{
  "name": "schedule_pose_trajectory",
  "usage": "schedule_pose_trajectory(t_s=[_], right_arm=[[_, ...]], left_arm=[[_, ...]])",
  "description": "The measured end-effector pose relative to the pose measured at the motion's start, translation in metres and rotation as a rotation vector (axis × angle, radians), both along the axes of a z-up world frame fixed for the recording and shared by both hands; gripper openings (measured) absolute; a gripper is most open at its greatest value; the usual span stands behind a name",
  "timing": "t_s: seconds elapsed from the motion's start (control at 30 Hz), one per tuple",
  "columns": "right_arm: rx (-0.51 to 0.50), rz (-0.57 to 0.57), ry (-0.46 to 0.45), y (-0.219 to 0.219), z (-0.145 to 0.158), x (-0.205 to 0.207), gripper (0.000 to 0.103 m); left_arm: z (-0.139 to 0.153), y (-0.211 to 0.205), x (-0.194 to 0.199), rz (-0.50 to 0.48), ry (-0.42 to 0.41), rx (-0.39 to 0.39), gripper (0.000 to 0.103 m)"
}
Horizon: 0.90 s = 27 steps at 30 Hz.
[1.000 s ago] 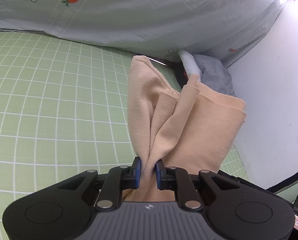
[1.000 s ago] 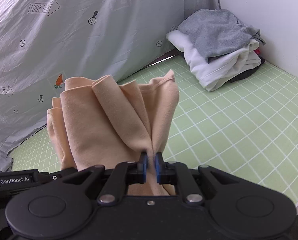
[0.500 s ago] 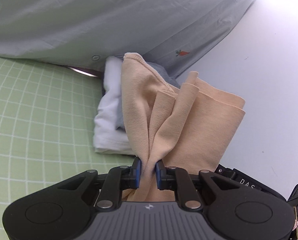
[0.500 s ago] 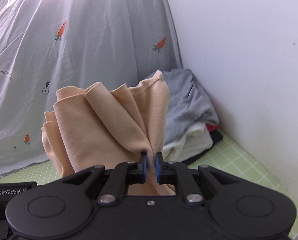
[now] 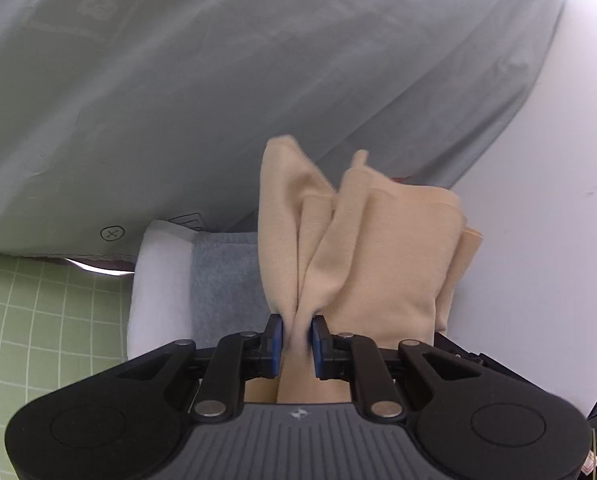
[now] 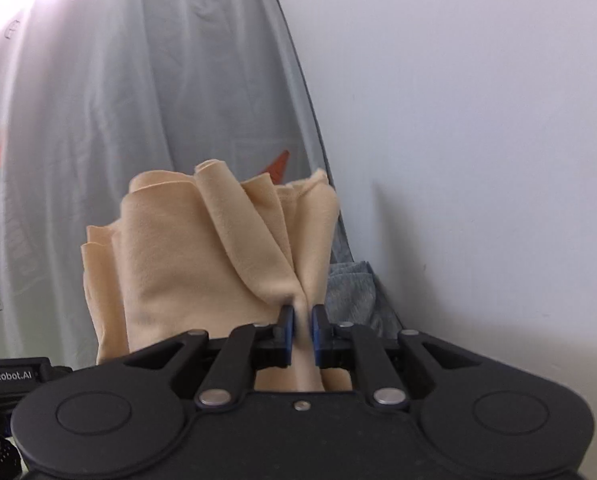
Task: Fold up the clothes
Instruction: 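Lift the folded shirt with both grippers and carry it to the clothes stack, then lower the folded shirt onto the stack and open both grippers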
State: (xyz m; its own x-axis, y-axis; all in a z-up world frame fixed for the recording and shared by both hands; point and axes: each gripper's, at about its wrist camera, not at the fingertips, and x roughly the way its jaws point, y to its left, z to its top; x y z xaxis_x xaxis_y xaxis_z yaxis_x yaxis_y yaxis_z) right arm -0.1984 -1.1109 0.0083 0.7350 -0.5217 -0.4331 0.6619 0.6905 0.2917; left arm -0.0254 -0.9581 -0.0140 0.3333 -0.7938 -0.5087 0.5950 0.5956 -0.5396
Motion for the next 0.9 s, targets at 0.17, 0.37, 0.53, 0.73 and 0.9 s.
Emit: schedule_pose_trajectory(t_s=[0.17,0.37,0.53,0.73,0.9], right_arm=[[-0.034,0.015,0.144,-0.015,-0.056,0.046,0.013],[-0.139,0.031,0.175,-0.008,-0.075,0.048,0.015],[-0.075,-0.002,0.196,-0.007,-0.050,0.033,0.046],[-0.138,-0.024,0.168,0.043,-0.003,-0.020,0.093],[-0.197,-0.047,0.134,0.094,0.021,-0.084,0.103]], left_arm=[[-0.051,-0.010,0.034,0.067,0.130,-0.004,0.020],[-0.061,-0.002,0.033,0.058,0.138,-0.030,0.026],[-0.021,0.006,-0.002,0.036,-0.053,0.064,0.033],[0.033,0.059,-0.062,0.056,-0.228,0.070,0.081],[0.058,0.105,-0.117,0.040,-0.303,0.072,0.103]])
